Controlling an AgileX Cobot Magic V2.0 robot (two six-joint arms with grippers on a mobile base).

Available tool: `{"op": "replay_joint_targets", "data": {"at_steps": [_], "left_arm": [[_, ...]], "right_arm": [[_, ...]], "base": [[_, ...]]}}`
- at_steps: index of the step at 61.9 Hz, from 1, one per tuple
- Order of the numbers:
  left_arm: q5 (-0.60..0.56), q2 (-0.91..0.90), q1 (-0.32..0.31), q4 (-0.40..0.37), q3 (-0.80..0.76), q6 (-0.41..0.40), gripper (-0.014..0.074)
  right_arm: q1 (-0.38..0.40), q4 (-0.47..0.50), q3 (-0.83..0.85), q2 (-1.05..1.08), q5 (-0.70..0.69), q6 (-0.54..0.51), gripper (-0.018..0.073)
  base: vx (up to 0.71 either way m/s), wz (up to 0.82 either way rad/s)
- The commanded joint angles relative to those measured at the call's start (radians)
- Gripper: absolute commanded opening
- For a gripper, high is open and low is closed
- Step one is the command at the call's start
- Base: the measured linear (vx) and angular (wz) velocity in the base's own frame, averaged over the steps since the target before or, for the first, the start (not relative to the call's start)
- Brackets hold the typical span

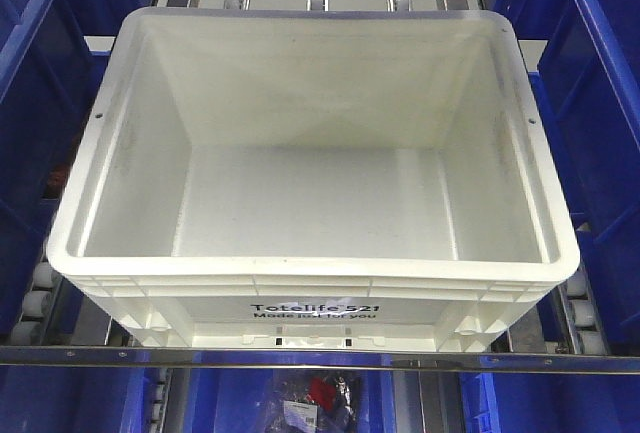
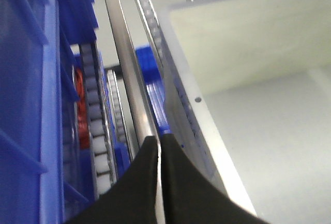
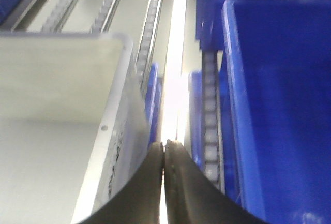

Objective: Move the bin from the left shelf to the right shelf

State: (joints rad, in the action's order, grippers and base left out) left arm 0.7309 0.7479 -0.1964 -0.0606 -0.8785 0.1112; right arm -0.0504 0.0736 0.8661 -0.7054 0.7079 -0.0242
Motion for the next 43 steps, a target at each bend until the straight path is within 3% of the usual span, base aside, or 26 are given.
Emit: {"op": "replay_joint_targets", "data": {"at_steps": [1, 10, 31, 36, 43], "left_arm": [[-0.041, 0.056, -0.006, -0.025, -0.057, -0.028, -0.0008], [-0.058, 0.108, -0.006, -0.110, -0.059, -0.056, -0.0008], [-0.065, 0.114, -0.006, -0.114, -0.059, -0.054, 0.0004], [-0.083, 0.114, -0.006, -0.114, -0.057, -0.052, 0.0029], [-0.096, 0.115, -0.006, -0.114, -0.054, -0.052, 0.0106]], "right_arm": [[0.006, 0.015, 0.052, -0.066, -0.025, -0.008, -0.0007], [0.006, 0.015, 0.052, -0.120, -0.049, -0.008, -0.0007], [0.006, 0.060, 0.052, -0.129, -0.113, -0.008, 0.0015], [0.006, 0.068, 0.052, -0.129, -0.111, -0.008, 0.0068], [0.006, 0.068, 0.052, -0.129, -0.111, -0.008, 0.0218]], "base": [[0.00, 0.00], [0.00, 0.00], [0.00, 0.00], [0.00, 0.00], [0.00, 0.00]]}}
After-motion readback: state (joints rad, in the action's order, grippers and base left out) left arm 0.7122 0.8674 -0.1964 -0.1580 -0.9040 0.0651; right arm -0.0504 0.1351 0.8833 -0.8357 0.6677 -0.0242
